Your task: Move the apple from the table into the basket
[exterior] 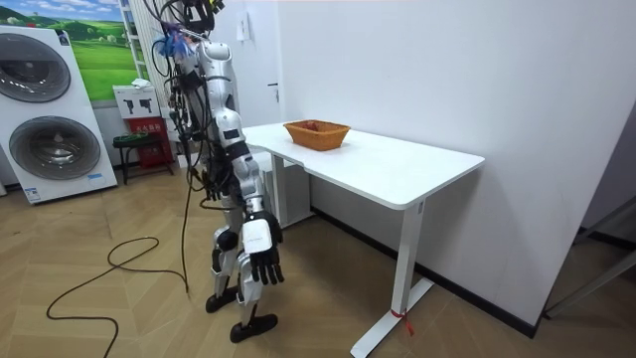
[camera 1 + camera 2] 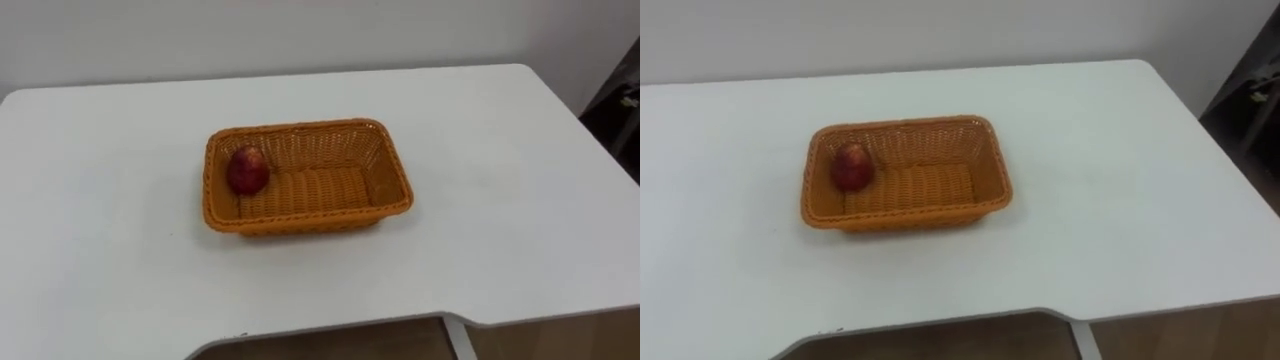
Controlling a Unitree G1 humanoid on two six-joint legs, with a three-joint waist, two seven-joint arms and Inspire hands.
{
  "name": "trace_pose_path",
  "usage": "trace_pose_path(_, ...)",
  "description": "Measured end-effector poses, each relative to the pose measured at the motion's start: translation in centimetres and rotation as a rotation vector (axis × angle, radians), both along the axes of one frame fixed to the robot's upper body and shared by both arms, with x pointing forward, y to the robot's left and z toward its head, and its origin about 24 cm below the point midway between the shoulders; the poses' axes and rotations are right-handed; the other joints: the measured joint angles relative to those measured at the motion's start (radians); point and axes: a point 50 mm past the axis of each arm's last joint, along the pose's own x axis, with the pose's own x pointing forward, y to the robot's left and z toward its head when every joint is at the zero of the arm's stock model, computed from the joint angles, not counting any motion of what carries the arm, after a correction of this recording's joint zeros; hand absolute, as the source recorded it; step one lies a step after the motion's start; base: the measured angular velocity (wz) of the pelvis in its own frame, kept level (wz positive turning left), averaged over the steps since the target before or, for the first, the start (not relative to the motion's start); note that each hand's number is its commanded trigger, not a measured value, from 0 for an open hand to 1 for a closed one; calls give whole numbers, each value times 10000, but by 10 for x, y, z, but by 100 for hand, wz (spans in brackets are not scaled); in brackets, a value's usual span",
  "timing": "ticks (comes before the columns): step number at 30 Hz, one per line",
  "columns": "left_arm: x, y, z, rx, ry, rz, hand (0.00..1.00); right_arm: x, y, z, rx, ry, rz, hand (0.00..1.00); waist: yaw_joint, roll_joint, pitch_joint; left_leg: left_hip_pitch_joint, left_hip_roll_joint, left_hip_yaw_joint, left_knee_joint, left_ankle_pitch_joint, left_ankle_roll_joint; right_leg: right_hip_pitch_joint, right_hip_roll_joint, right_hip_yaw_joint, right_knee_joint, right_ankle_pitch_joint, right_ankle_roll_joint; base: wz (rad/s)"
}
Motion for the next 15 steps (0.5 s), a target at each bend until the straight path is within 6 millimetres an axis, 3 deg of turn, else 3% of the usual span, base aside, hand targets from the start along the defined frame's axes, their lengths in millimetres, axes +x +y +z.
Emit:
trace_pose_path(3,-1,-2,-1,-125,109,10,0,-1,14,-6,1171,190,1501,0,81,87,0,-1,8,-19,-16,-1,0,62,14,-45,-135,11,4,6)
trace_pose_path(9,-4,-8,-3,-331,345,34,0,9,23,-10,2426,-172,3477,0,273,340,50,42,14,-45,-108,-1,0,113,21,-153,-139,12,3,1)
trace_pose_path(15,-7,-16,-5,-609,724,-424,0,28,31,-13,3104,-212,5527,0,308,315,94,76,-14,-50,-114,-1,0,228,-25,-279,-155,-24,25,3)
